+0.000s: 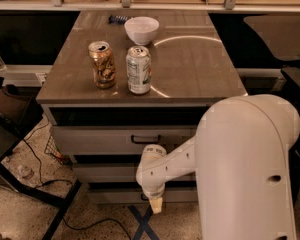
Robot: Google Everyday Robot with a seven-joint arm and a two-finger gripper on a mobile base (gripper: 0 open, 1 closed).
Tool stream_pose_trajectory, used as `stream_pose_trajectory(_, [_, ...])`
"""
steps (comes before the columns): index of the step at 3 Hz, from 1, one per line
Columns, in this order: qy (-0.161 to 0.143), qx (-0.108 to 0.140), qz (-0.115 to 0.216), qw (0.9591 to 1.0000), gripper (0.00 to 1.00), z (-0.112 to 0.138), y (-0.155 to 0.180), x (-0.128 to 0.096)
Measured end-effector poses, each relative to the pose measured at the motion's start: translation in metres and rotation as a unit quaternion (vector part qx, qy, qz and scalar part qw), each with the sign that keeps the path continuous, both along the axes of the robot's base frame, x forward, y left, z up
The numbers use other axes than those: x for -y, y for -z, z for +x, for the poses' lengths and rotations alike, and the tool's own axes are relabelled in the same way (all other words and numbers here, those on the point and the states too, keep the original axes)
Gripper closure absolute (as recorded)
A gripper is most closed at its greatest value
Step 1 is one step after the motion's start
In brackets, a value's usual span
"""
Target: Open middle drawer
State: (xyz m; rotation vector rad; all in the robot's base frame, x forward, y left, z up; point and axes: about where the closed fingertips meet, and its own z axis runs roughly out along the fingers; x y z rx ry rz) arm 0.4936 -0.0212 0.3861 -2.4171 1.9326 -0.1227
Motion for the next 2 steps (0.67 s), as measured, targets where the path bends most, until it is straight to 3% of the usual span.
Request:
stream_pose_trajectory(1, [0.0, 0.0, 0.0, 1.0, 0.46, 0.0003, -0.0007, -0.0001])
stream_pose_trajectory(2, [0.0, 0.0, 0.0, 1.0, 0.77, 0.0004, -0.0047, -0.0001])
